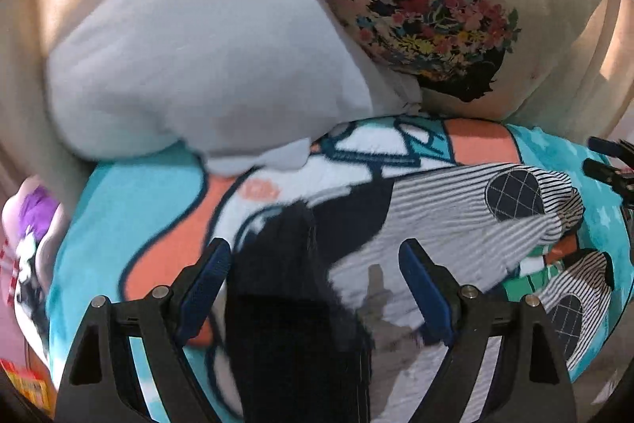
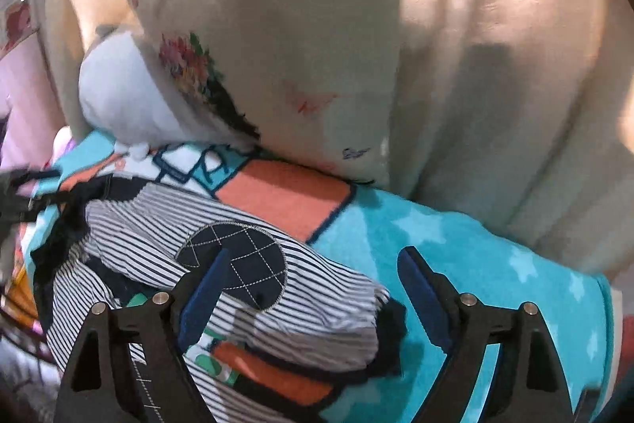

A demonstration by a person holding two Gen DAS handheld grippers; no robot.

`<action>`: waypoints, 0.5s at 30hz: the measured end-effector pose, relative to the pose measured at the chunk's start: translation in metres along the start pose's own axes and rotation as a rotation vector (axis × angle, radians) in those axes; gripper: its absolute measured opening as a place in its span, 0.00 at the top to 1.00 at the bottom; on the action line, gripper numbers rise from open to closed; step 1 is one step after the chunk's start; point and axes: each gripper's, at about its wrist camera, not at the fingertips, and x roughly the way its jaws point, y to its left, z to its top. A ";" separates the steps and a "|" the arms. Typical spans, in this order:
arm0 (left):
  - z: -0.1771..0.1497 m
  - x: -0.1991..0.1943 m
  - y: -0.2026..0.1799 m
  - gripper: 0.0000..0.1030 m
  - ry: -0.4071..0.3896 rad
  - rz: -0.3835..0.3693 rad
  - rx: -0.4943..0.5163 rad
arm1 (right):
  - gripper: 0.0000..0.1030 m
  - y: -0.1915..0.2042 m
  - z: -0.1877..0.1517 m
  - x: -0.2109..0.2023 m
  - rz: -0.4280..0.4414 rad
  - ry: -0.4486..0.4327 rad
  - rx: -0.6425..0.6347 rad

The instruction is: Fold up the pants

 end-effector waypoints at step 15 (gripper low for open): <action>0.044 0.104 -0.014 0.17 0.213 -0.195 0.184 | 0.25 0.012 0.012 0.108 0.124 0.211 -0.194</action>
